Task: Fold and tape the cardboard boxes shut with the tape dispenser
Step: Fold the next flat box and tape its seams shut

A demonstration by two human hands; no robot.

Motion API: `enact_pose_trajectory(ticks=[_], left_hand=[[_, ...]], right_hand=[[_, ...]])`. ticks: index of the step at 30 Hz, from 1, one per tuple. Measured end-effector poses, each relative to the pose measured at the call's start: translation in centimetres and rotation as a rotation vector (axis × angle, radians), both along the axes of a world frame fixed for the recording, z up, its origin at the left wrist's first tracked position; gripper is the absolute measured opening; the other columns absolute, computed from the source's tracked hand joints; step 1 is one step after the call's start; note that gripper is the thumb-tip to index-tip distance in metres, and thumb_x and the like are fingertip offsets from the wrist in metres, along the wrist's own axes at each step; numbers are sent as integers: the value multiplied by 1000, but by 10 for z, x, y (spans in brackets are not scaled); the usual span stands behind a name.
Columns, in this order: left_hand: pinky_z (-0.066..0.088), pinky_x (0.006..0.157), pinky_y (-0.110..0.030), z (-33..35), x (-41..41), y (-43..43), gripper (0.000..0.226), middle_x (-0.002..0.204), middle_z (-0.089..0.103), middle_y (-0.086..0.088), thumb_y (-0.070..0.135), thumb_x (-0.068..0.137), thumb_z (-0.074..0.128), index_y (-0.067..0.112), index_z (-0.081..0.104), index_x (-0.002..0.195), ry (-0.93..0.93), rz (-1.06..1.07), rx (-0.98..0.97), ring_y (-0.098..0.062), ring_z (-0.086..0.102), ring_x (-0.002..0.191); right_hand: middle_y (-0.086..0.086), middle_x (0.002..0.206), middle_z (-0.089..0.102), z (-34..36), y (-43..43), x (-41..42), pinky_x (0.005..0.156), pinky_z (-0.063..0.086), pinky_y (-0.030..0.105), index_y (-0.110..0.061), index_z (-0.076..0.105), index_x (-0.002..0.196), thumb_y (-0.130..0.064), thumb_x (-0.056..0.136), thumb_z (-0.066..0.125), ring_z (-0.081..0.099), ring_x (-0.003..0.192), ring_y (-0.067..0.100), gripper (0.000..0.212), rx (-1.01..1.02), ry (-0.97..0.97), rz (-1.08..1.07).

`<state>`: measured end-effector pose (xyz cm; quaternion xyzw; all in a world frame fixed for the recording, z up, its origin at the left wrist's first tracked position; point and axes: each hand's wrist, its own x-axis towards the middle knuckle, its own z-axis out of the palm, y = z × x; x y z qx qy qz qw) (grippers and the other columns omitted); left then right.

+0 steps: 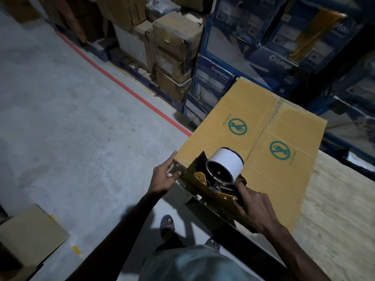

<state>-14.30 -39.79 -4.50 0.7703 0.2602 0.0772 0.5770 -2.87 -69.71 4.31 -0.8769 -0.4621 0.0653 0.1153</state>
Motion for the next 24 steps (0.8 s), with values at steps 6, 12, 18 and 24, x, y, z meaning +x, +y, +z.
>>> enact_pose_trajectory(ticks=[6, 12, 18, 24], left_hand=[[28, 124, -35, -10, -3, -6, 77, 169, 30, -3, 17, 97, 71, 16, 30, 163, -101, -63, 648, -18, 25, 157], [34, 121, -40, -25, 5, 3, 47, 155, 51, -10, 23, 106, 51, 7, 53, 150, -250, -232, 1113, -24, 47, 145], [35, 122, -38, -25, 5, -1, 46, 155, 52, -8, 27, 108, 49, 9, 52, 150, -219, -191, 1118, -22, 47, 145], [36, 121, -38, -15, 5, -2, 47, 153, 54, -7, 34, 107, 51, 10, 57, 147, -187, -183, 1090, -20, 48, 144]], right_hand=[[-1, 71, 64, 3, 0, -2, 44, 36, 30, -28, 44, 141, -57, 105, 31, 53, 47, 20, 49, -13, -24, 31], [-2, 84, 69, 4, 0, 1, 50, 44, 30, -35, 42, 140, -57, 104, 46, 59, 56, 19, 43, -8, 6, 52], [-4, 88, 66, 10, -1, 6, 62, 53, 36, -38, 40, 134, -54, 105, 44, 60, 66, 17, 34, -56, 87, 66], [-2, 82, 65, 14, -24, 6, 54, 45, 34, -35, 46, 125, -63, 99, 28, 62, 65, 27, 42, -50, 15, 67]])
